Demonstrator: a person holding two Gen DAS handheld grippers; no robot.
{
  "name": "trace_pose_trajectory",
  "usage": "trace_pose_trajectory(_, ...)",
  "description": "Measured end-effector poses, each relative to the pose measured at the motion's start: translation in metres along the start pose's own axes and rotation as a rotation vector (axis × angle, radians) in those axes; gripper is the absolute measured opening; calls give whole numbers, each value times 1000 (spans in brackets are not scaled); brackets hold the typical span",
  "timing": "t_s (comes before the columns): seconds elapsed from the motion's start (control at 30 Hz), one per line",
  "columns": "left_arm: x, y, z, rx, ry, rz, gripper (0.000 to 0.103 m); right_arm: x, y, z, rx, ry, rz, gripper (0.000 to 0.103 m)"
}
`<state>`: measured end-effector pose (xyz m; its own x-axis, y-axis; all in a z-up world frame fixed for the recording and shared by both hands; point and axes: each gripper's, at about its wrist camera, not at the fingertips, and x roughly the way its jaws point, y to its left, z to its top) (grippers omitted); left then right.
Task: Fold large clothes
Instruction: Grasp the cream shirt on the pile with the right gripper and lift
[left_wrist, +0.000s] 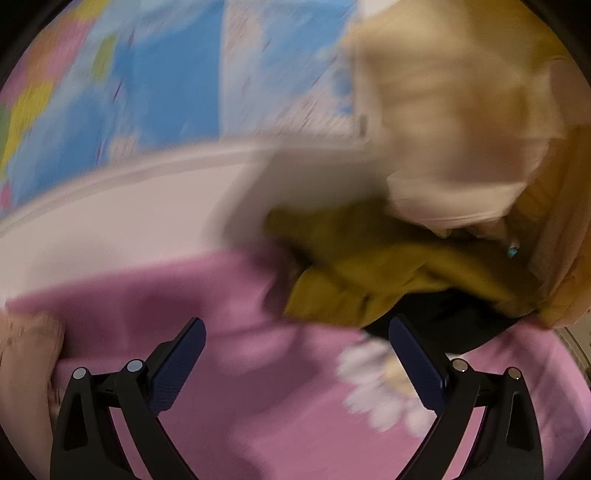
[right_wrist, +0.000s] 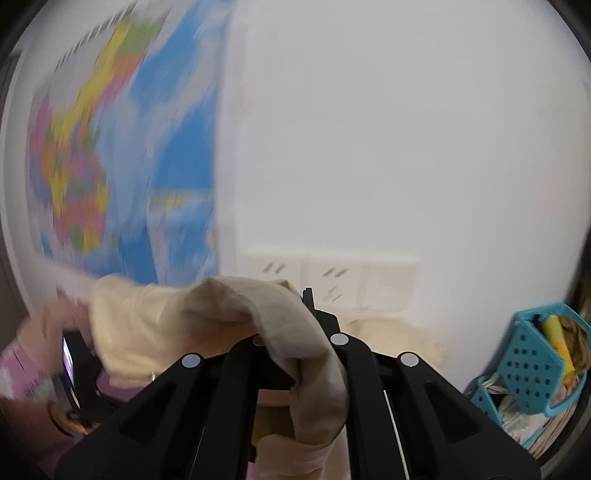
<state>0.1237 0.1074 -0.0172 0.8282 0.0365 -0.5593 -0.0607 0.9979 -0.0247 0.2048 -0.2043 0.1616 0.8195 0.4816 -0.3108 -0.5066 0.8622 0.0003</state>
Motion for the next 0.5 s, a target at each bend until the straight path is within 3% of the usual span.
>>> trace_pose_trajectory(0.13, -23, -38, 15, 106, -113, -136, 96, -43, -30, 21, 52, -51, -16, 3)
trace_pose_trajectory(0.3, -36, -101, 15, 279, -250, -271, 96, -73, -37, 30, 52, -101, 14, 3)
trace_pose_trajectory(0.4, -25, -118, 23, 259, -324, -328, 96, -76, -34, 32, 58, -120, 12, 3)
trace_pose_trajectory(0.47, -12, -125, 32, 272, -382, -308, 96, -78, -37, 30, 69, -117, 16, 3)
trace_pose_trajectory(0.5, -1, -130, 37, 276, -384, -334, 96, -79, -38, 30, 72, -115, 7, 3)
